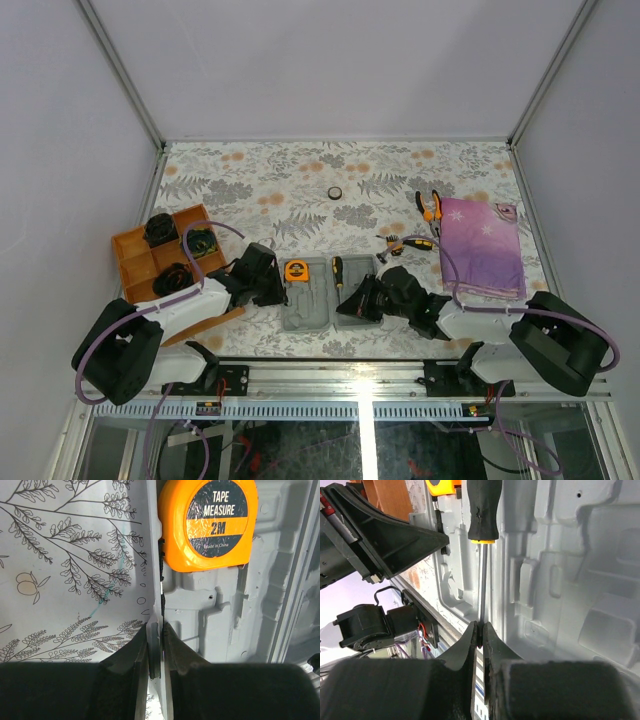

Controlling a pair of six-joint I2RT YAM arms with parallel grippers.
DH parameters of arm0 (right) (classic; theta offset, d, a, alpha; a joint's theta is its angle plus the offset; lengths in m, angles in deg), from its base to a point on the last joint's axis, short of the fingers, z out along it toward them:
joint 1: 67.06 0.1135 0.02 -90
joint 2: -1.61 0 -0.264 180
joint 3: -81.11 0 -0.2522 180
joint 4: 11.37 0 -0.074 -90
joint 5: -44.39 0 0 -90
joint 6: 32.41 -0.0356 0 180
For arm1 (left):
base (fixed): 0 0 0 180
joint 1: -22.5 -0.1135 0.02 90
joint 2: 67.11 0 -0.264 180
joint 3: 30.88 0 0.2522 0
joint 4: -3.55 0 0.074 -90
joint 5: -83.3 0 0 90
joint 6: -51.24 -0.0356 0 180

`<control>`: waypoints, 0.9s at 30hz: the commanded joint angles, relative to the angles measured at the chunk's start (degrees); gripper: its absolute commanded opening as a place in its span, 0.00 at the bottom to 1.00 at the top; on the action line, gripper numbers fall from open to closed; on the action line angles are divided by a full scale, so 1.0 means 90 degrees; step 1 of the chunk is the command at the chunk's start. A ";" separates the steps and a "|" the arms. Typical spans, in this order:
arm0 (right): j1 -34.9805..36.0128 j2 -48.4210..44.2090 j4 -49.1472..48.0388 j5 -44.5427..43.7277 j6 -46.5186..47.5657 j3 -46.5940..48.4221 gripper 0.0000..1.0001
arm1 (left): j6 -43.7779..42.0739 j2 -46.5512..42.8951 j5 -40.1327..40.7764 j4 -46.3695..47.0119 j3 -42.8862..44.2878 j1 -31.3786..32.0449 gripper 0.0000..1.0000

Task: Sort the tools into containers
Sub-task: Place the screwdriver in the storage box.

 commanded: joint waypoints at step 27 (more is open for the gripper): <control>0.0041 -0.0108 0.1694 -0.0157 0.1095 0.0982 0.50 | -0.0025 -0.0161 -0.0057 -0.0083 -0.0077 0.0019 0.12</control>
